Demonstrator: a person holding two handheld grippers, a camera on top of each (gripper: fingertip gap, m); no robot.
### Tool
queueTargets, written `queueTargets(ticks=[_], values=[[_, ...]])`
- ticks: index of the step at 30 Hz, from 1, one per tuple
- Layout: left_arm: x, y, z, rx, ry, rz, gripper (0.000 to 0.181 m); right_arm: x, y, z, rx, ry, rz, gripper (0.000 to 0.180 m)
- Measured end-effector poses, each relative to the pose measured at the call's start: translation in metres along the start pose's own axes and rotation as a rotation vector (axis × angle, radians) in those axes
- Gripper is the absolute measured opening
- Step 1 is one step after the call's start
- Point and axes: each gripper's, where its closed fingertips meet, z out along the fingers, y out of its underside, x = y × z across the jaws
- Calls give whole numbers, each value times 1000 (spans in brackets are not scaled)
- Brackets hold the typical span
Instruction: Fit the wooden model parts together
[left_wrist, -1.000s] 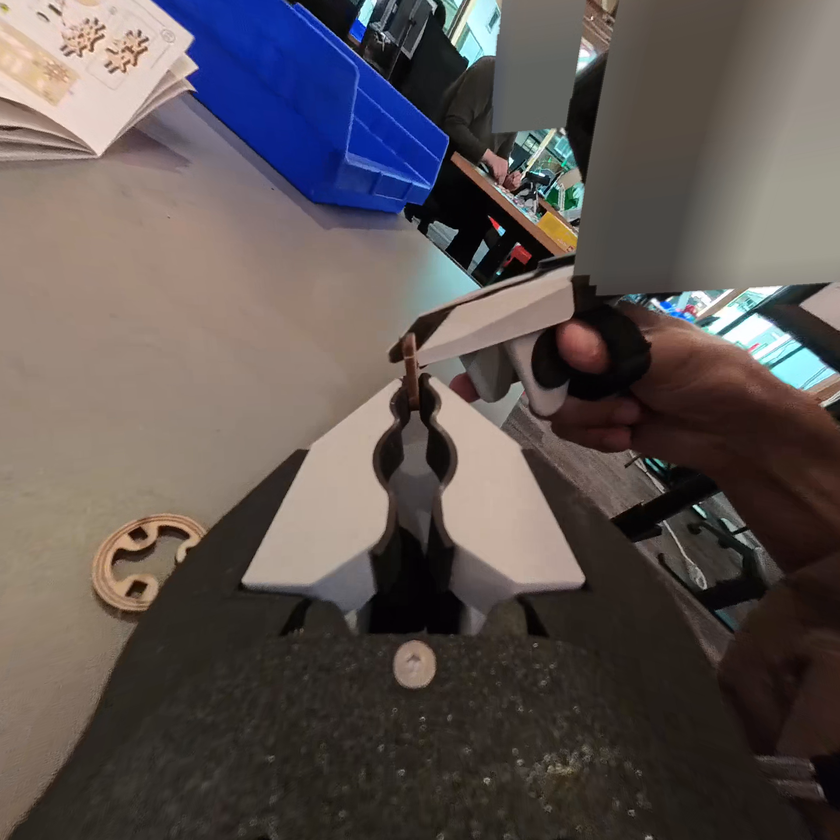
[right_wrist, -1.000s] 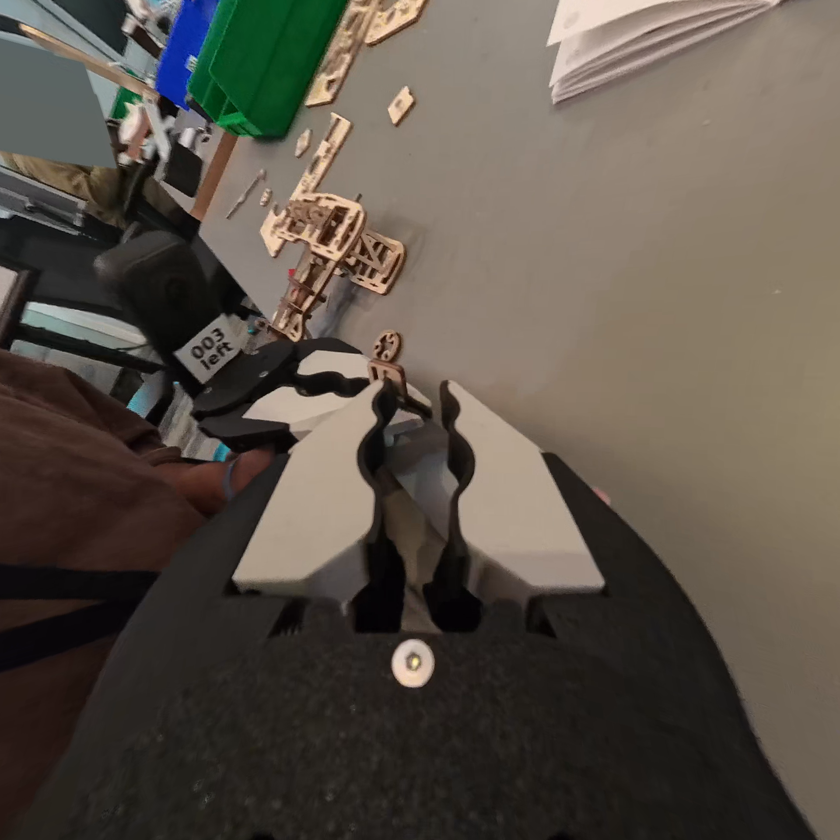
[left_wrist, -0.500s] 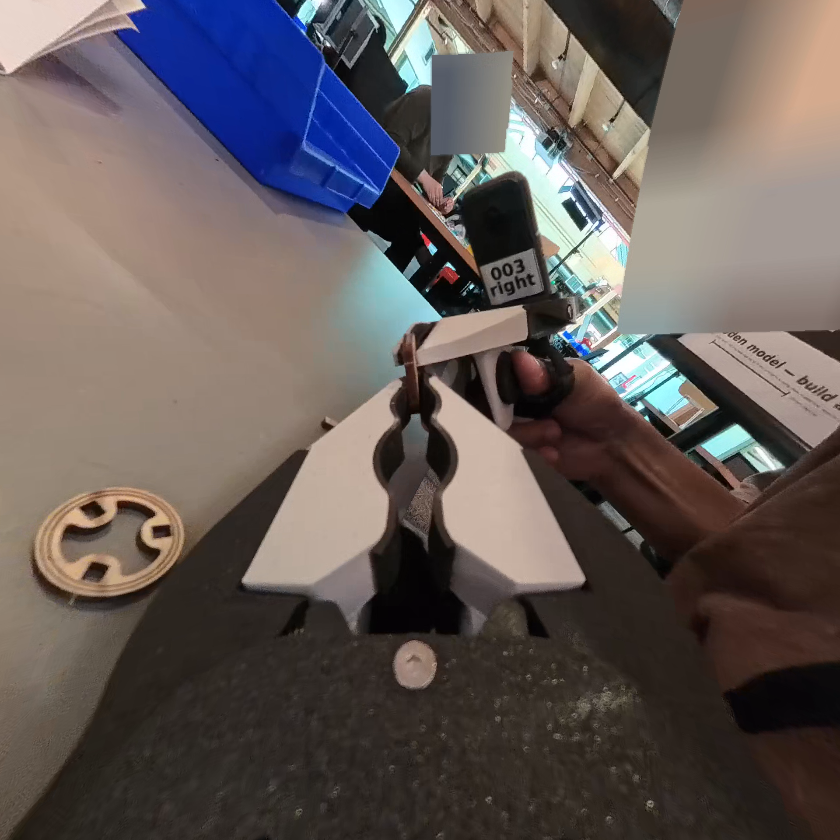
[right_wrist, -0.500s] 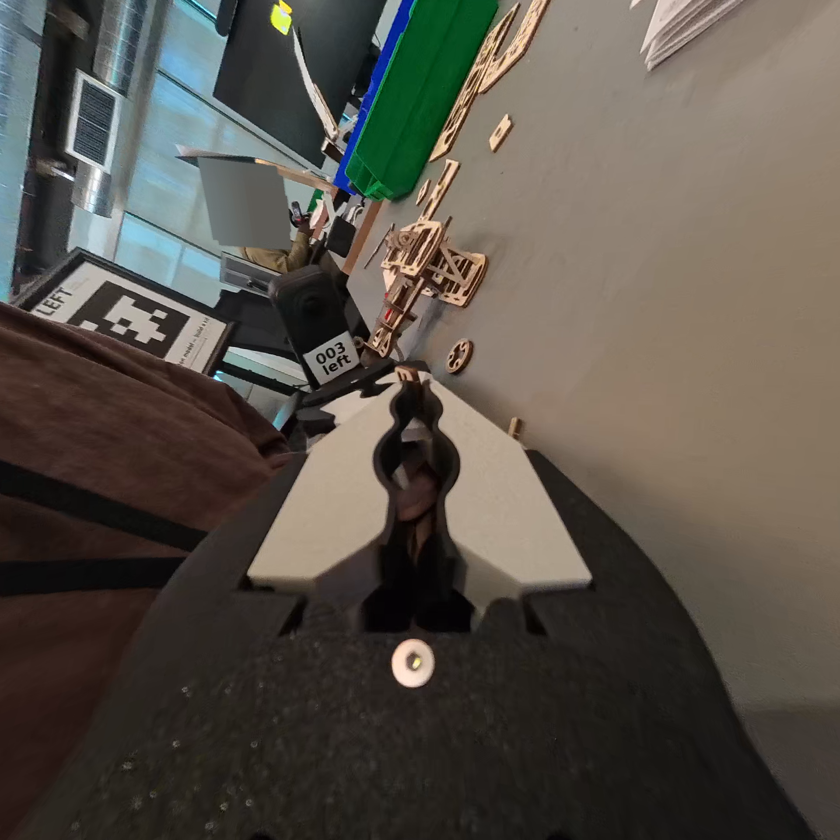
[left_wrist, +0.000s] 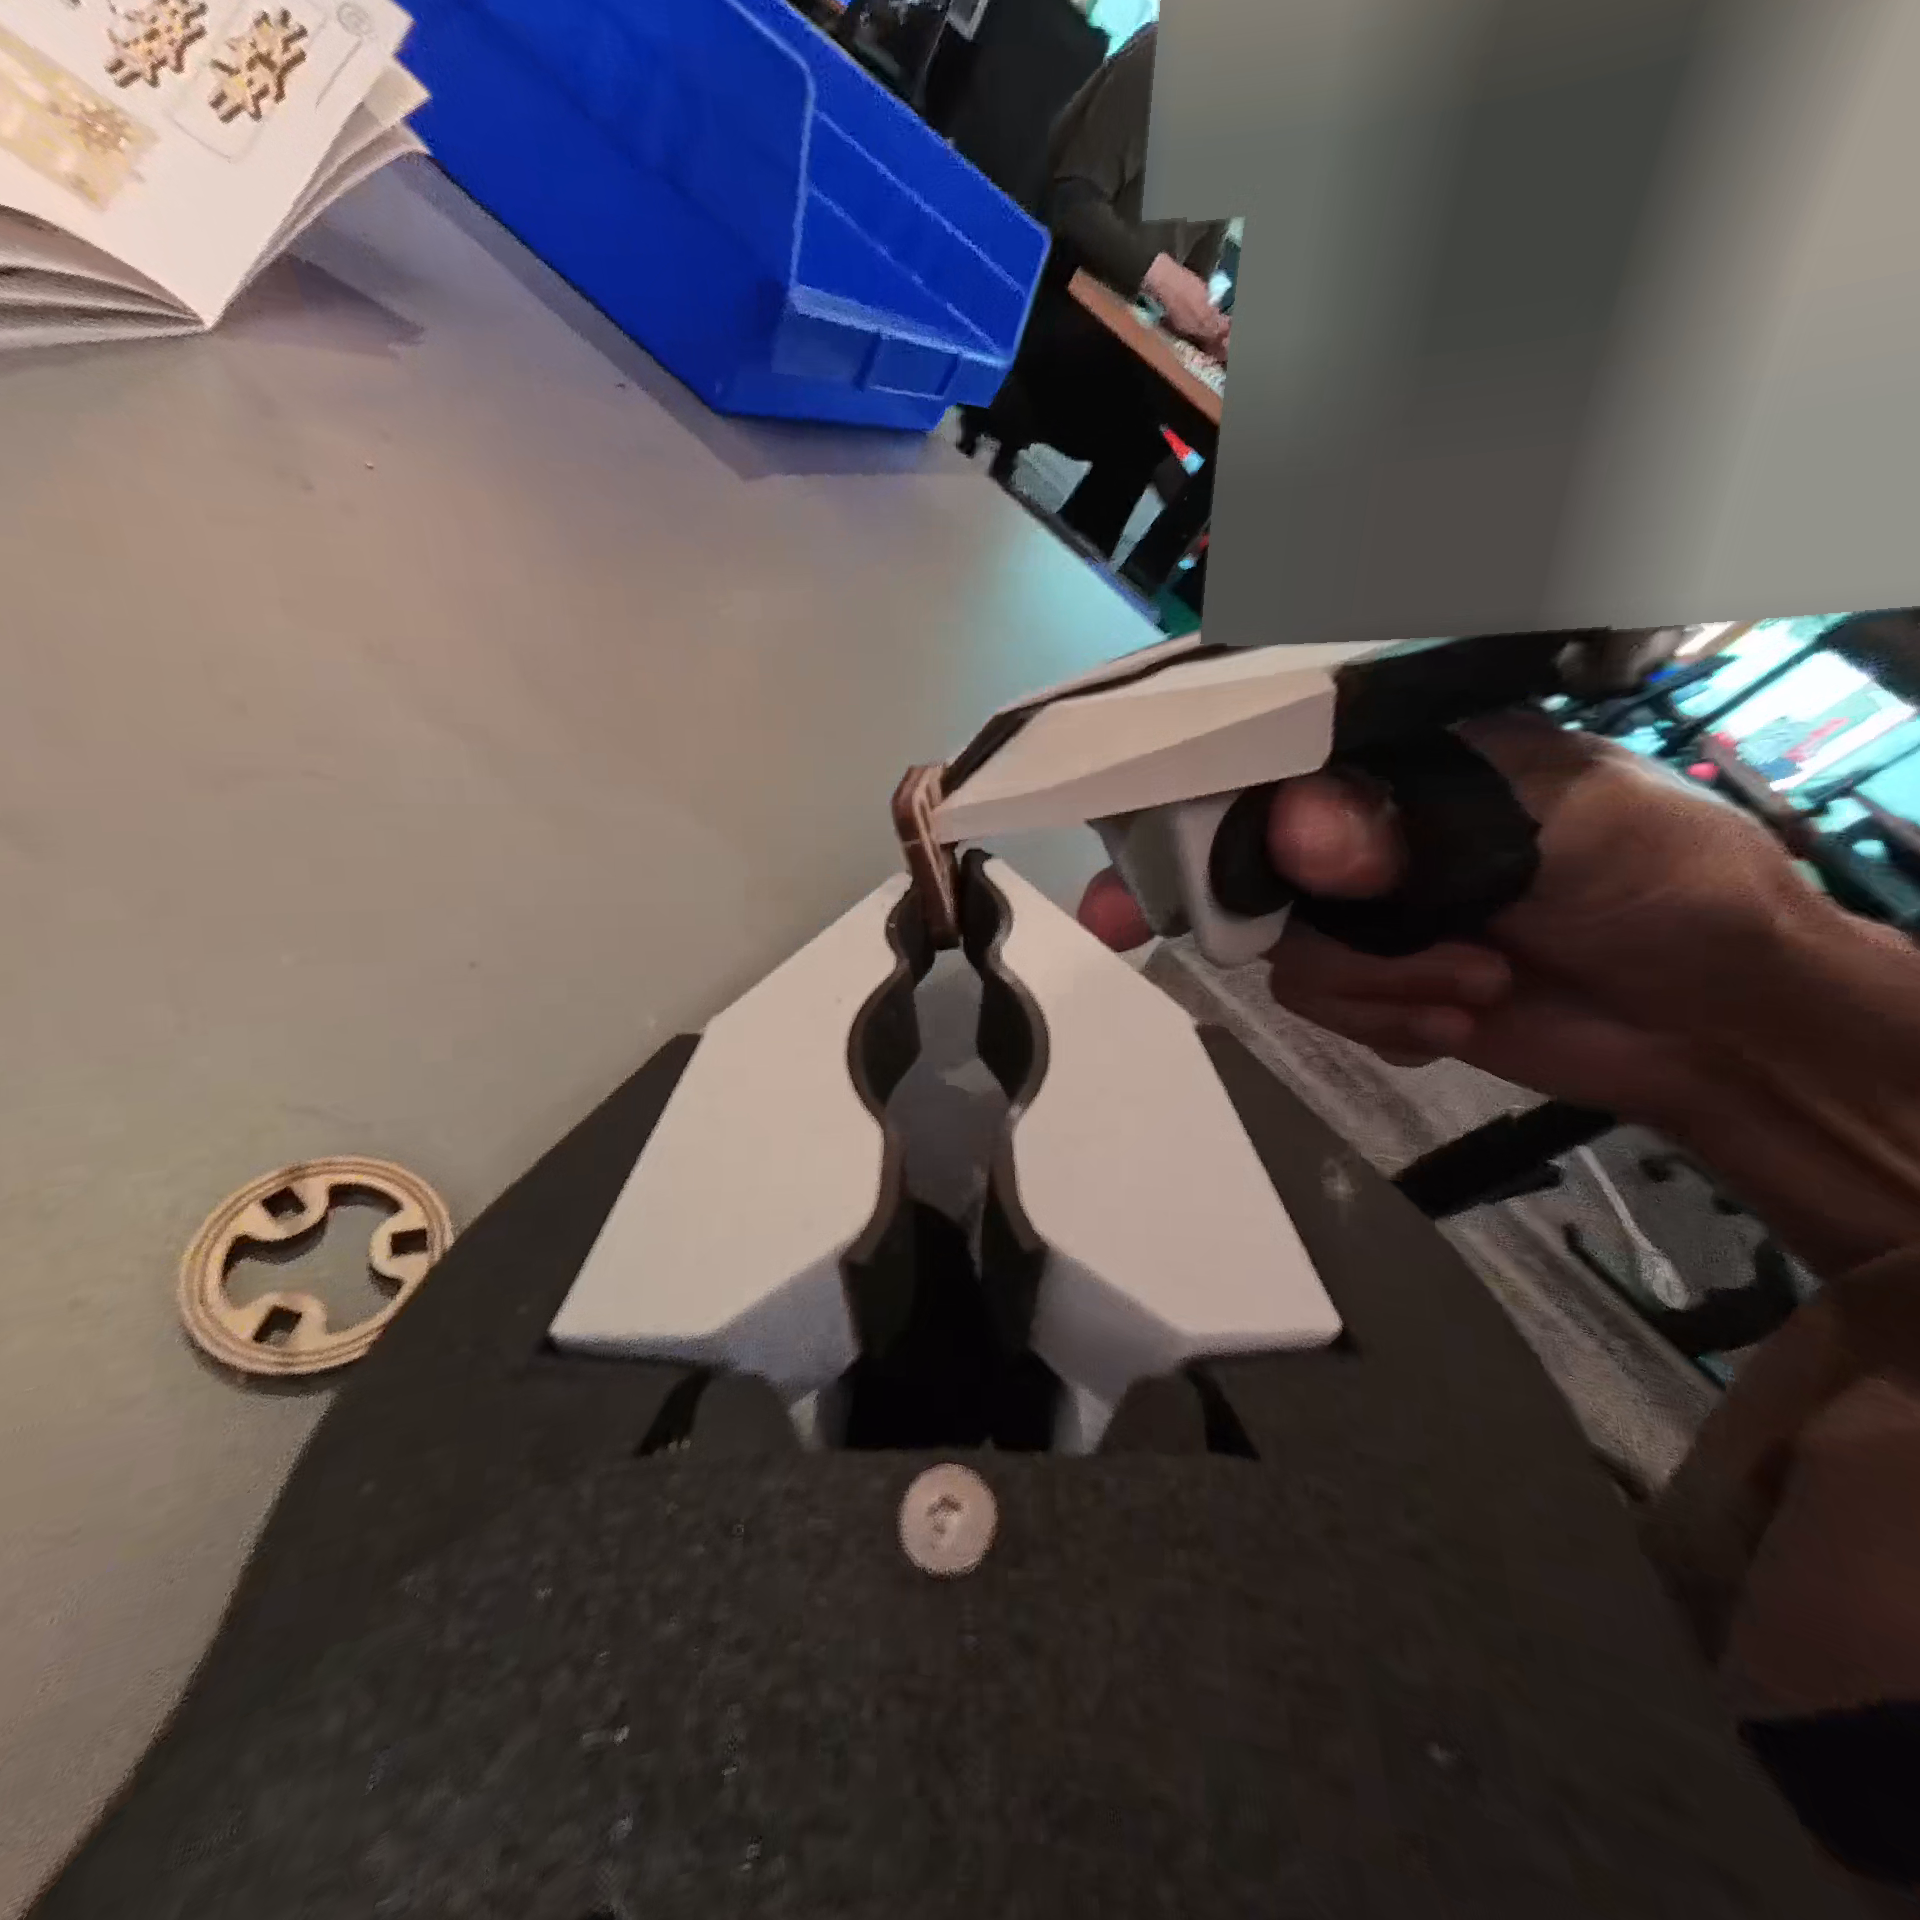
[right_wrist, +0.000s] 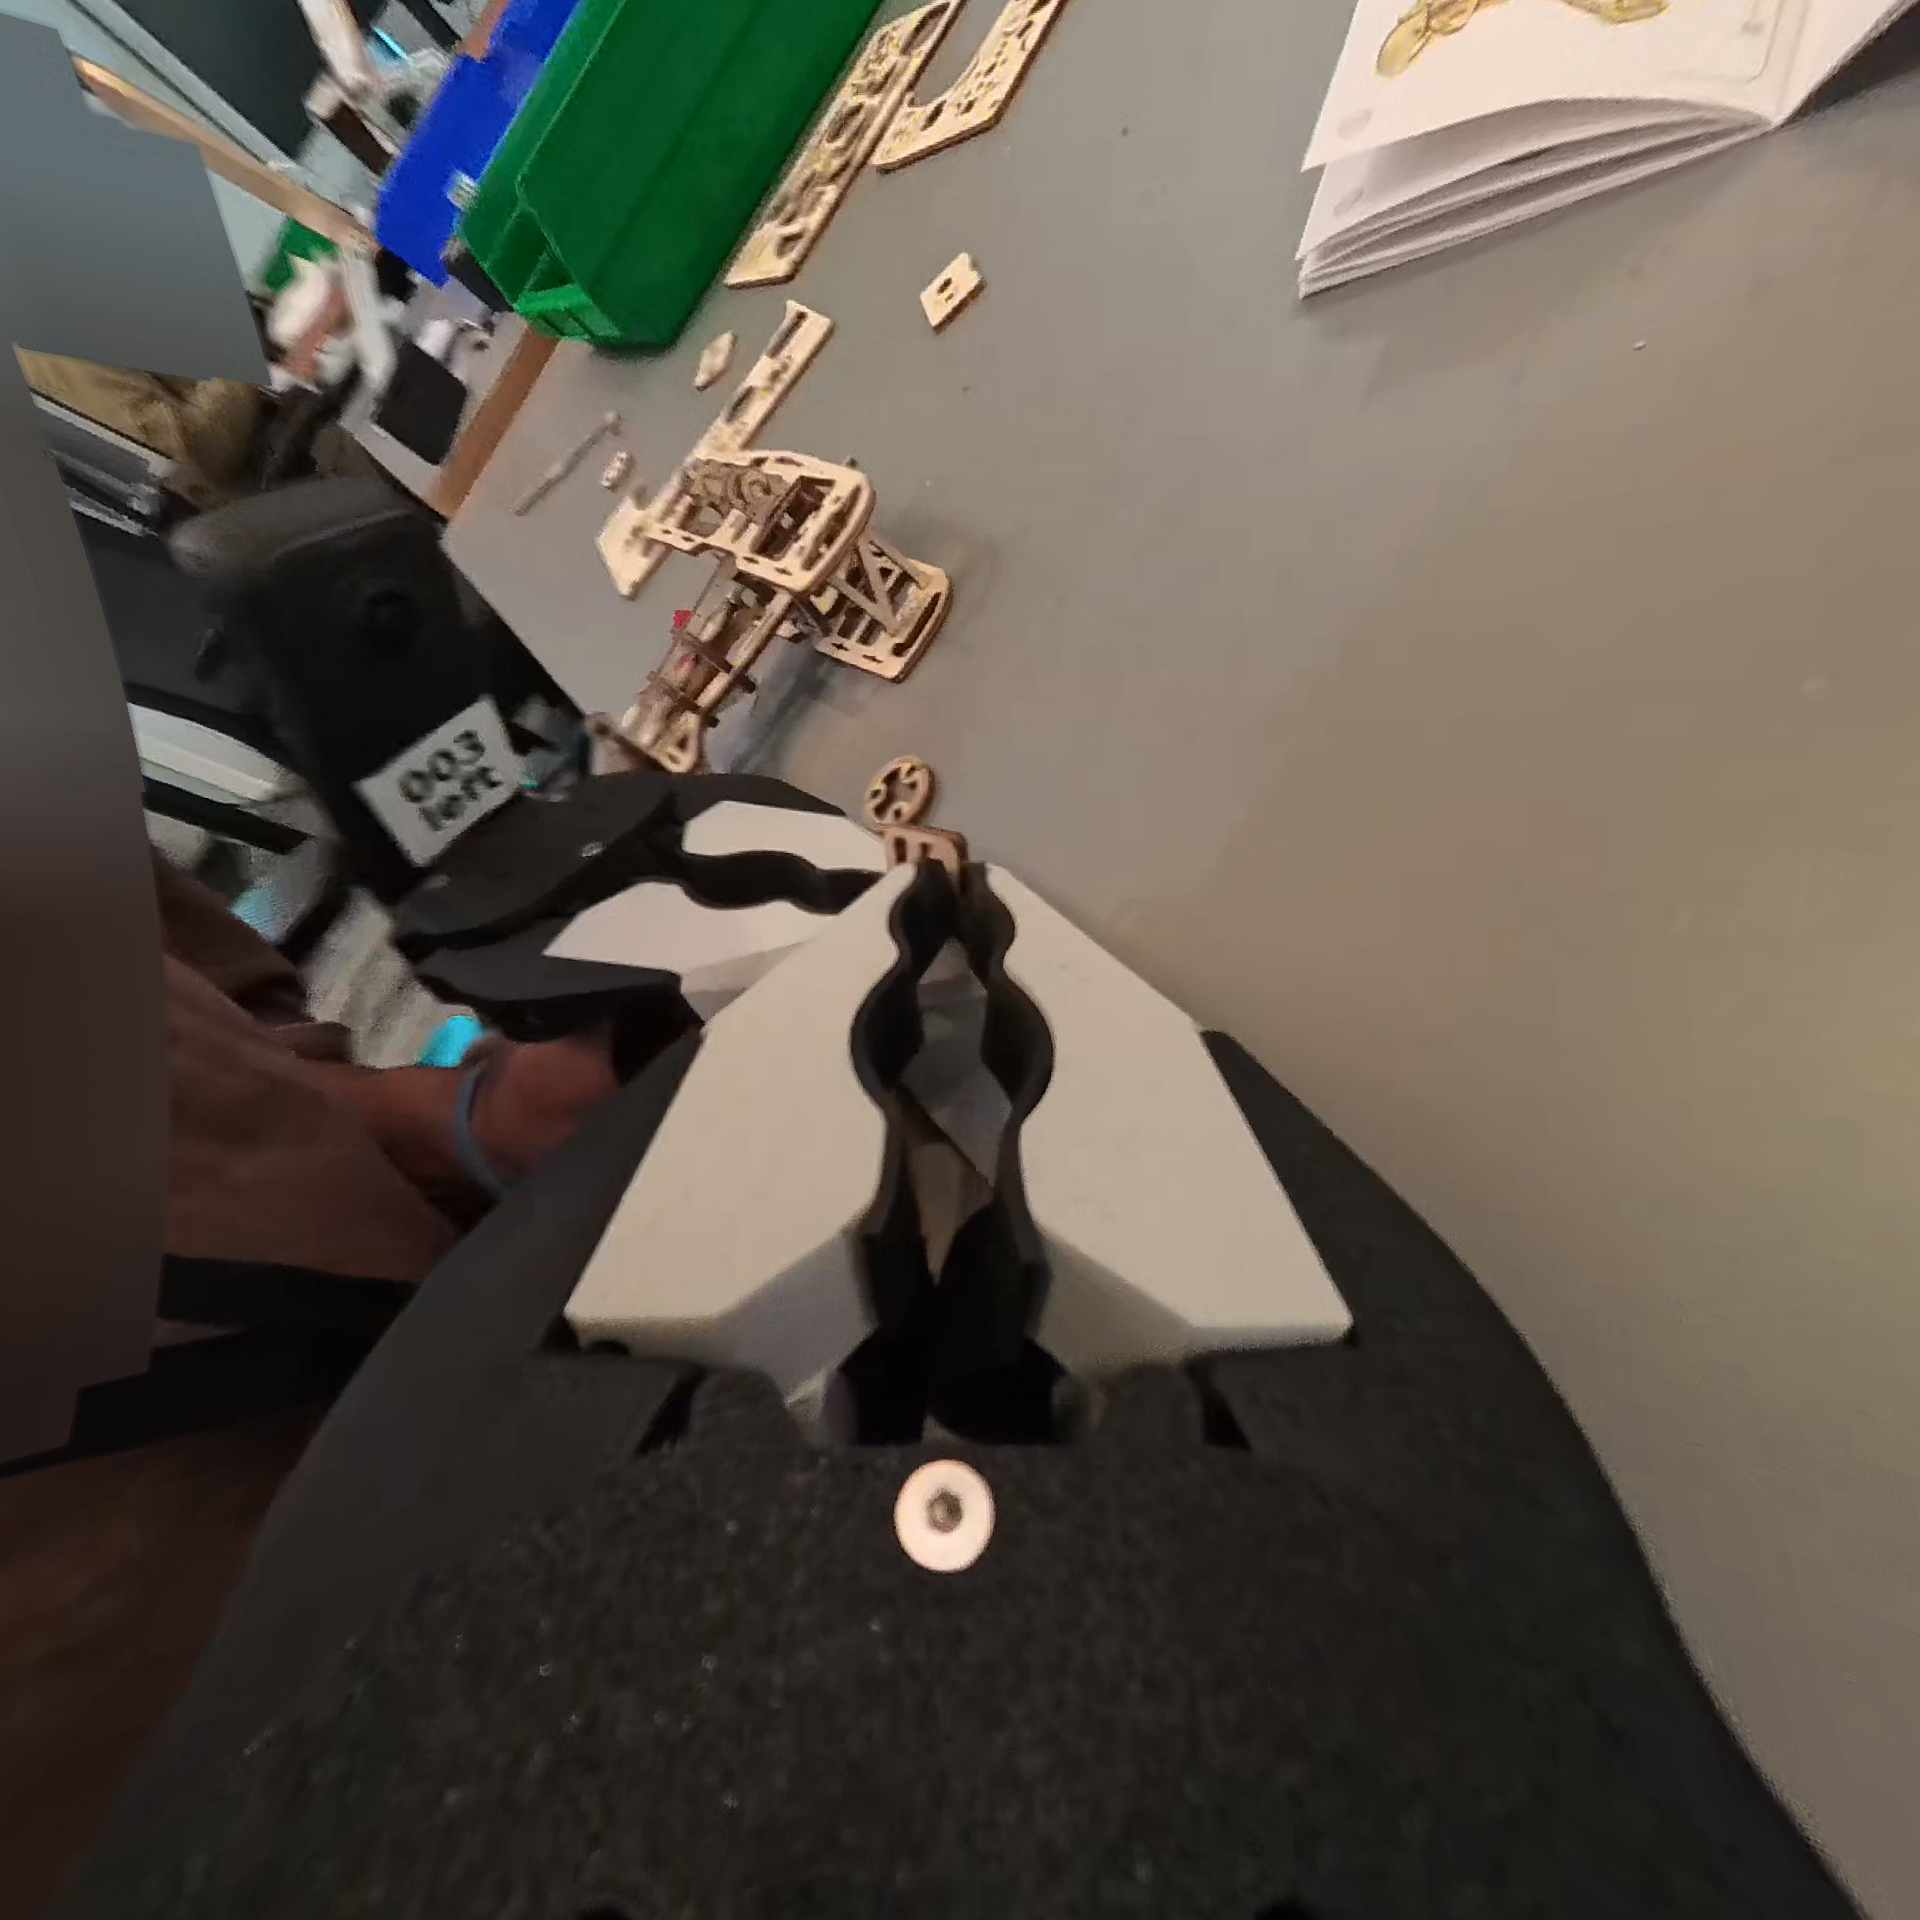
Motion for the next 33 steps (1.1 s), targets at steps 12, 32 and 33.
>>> queueTargets(ticks=[12,32,33], values=[[5,-14,-1,-79,-156,251,1,-18,-30,-39,183,-436,201,1],[2,-65,-52,-179,-543,1794,0,-59,-20,-15,96,-402,70,20],[2,-66,-52,-178,-569,1818,0,-63,-18,-13,79,-458,130,18]])
